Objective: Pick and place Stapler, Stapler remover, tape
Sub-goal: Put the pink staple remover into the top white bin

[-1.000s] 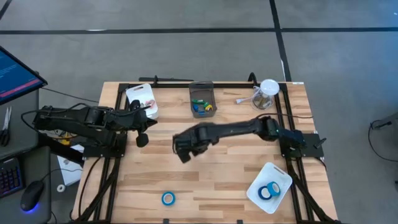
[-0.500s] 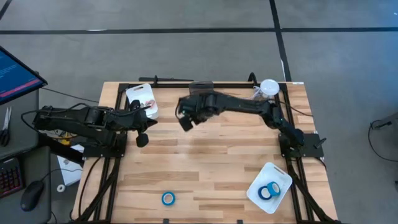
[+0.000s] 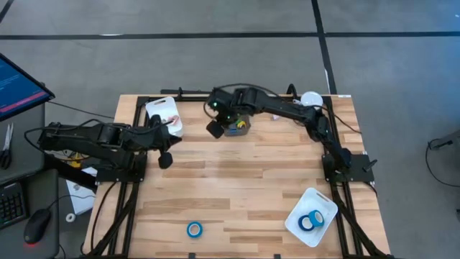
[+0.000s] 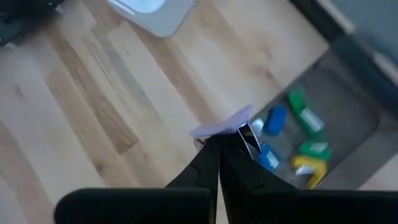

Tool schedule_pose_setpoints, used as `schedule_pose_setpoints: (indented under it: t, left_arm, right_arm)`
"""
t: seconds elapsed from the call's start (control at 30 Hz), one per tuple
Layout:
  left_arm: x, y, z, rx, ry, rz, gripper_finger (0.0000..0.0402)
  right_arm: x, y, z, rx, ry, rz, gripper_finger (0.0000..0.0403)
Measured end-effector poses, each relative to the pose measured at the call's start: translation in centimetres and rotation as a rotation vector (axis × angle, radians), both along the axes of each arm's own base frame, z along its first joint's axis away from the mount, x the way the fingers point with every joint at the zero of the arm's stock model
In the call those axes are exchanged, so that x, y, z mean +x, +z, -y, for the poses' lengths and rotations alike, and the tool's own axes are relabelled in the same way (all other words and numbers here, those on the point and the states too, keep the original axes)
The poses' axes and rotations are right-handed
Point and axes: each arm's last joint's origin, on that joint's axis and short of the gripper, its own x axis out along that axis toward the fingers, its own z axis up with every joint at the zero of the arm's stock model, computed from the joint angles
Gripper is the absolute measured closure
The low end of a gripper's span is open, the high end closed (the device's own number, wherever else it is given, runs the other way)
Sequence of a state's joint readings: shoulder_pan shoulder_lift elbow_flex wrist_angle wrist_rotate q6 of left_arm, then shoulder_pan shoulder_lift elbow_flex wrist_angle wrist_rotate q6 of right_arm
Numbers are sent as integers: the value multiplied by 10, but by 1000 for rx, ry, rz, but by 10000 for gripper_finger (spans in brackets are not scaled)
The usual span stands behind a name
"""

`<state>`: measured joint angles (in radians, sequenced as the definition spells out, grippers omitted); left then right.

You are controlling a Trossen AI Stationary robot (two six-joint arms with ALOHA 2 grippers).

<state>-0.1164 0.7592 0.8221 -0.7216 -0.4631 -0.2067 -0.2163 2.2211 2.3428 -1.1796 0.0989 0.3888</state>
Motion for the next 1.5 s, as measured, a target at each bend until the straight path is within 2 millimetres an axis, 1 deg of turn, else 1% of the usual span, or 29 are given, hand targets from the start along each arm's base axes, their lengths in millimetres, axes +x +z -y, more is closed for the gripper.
schedule_pose_setpoints:
  t: [0.2,0.33,0.47,0.6,0.67,0.8,0.9,1.0,1.1,1.23,1.37,1.5]
  left_arm:
    - [-1,2,0,-26,29,35,398]
    - [-3,4,-2,-53,108,77,398]
    - [-11,6,-5,-29,178,107,398]
    - [-24,9,-8,21,249,127,398]
    - [-29,12,-9,0,271,170,398]
    - [-36,16,-10,-57,299,247,398]
    - [-38,18,-10,-60,307,264,398]
    - [-40,18,-12,-39,379,286,398]
    - [-46,18,-16,18,470,292,398]
    - [-59,21,-22,45,576,350,398]
    - [-74,25,-26,37,626,410,398]
    - [-85,26,-27,27,645,444,398]
  right_arm:
    - [-3,4,33,-1,176,69,403]
    - [-3,6,45,-7,265,123,403]
    - [2,10,45,-25,321,182,403]
    - [7,15,44,0,355,276,403]
    - [11,17,43,11,359,323,403]
    - [18,23,34,11,395,395,403]
    - [22,25,27,2,419,428,403]
    - [26,29,22,14,461,486,403]
    - [32,28,23,19,449,529,403]
    - [40,21,25,64,444,571,403]
    - [43,21,25,63,446,600,403]
    - [49,12,27,86,433,613,403]
